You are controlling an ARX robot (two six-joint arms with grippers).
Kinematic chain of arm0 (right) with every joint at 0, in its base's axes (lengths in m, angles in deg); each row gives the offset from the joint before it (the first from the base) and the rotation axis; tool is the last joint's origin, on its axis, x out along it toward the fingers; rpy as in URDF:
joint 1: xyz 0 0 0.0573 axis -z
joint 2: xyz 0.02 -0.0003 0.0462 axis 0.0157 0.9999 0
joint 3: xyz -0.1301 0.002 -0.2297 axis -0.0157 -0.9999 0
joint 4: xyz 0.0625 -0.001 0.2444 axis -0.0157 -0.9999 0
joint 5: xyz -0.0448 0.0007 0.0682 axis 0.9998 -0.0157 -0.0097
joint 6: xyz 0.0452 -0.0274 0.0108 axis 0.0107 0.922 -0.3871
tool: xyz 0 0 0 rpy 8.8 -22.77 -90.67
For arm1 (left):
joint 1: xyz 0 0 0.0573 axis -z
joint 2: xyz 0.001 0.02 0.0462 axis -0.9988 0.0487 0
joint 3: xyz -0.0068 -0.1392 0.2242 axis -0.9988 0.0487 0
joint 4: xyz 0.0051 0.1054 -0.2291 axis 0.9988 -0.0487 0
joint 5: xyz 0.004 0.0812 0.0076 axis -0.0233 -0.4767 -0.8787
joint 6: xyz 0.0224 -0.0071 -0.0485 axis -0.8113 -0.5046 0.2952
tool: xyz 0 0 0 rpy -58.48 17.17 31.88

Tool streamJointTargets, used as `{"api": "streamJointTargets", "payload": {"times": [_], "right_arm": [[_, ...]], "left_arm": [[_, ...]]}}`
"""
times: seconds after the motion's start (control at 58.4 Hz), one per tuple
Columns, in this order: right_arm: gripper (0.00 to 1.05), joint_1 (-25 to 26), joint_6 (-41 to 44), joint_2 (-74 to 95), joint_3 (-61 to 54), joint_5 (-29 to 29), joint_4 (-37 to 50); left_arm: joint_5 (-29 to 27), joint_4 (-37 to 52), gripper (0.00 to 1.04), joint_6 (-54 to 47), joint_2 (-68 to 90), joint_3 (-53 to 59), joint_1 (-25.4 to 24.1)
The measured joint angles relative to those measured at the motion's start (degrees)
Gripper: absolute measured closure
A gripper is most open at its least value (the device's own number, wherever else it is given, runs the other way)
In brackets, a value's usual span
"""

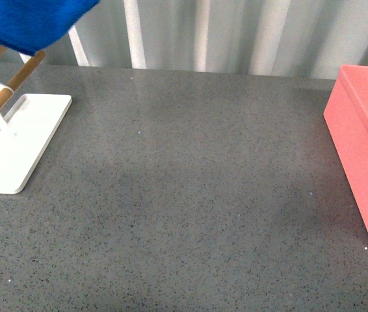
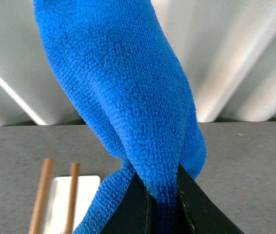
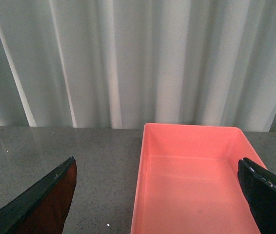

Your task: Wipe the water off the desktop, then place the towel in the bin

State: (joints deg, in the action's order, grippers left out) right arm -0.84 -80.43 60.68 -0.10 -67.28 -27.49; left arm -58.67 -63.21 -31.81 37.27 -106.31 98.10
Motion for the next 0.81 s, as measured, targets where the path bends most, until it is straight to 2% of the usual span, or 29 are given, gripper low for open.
{"api": "streamJointTargets", "payload": {"times": [0.103,0.12,0.154,0.223,0.274,0.308,0.377,0.463,0.548,0.685,0.805], "right_arm": [[0.07,0.0,0.0,0.0,0.0,-0.1,0.0],[0.07,0.7,0.7,0.5,0.2,-2.4,-0.6],[0.07,3.6,4.7,3.0,1.2,-12.2,-3.3],[0.07,6.7,11.4,10.0,2.0,-26.5,-1.9],[0.07,6.6,13.8,15.2,2.8,-32.4,2.2],[0.07,6.1,15.0,18.4,3.7,-33.6,5.3],[0.07,4.3,15.4,28.8,8.3,-33.0,15.4],[0.07,0.6,11.2,43.3,16.0,-30.1,25.7],[0.07,-5.2,7.3,55.4,20.6,-26.4,30.0],[0.07,-13.3,5.0,65.6,22.1,-22.0,34.0],[0.07,-21.7,4.6,75.5,23.7,-14.3,39.8]], "left_arm": [[-0.3,2.5,1.00,3.1,-0.9,1.9,5.3],[-0.5,3.0,1.00,3.7,-1.0,2.3,6.3],[-0.5,3.8,1.00,4.5,-1.0,2.9,7.8],[-0.8,5.2,1.00,6.4,-1.0,4.1,10.8],[-0.3,6.2,1.00,7.6,-0.9,4.5,12.5],[-0.5,6.8,1.00,8.2,-0.5,4.8,13.6],[-1.2,7.5,1.00,9.8,0.3,5.4,14.9],[-2.1,8.0,1.00,11.3,1.2,5.7,16.2],[-2.2,8.2,1.00,12.4,1.2,5.9,17.1],[-2.4,8.2,1.00,14.4,1.2,5.9,18.0],[-2.5,7.4,1.00,16.4,1.2,5.7,18.6]]}}
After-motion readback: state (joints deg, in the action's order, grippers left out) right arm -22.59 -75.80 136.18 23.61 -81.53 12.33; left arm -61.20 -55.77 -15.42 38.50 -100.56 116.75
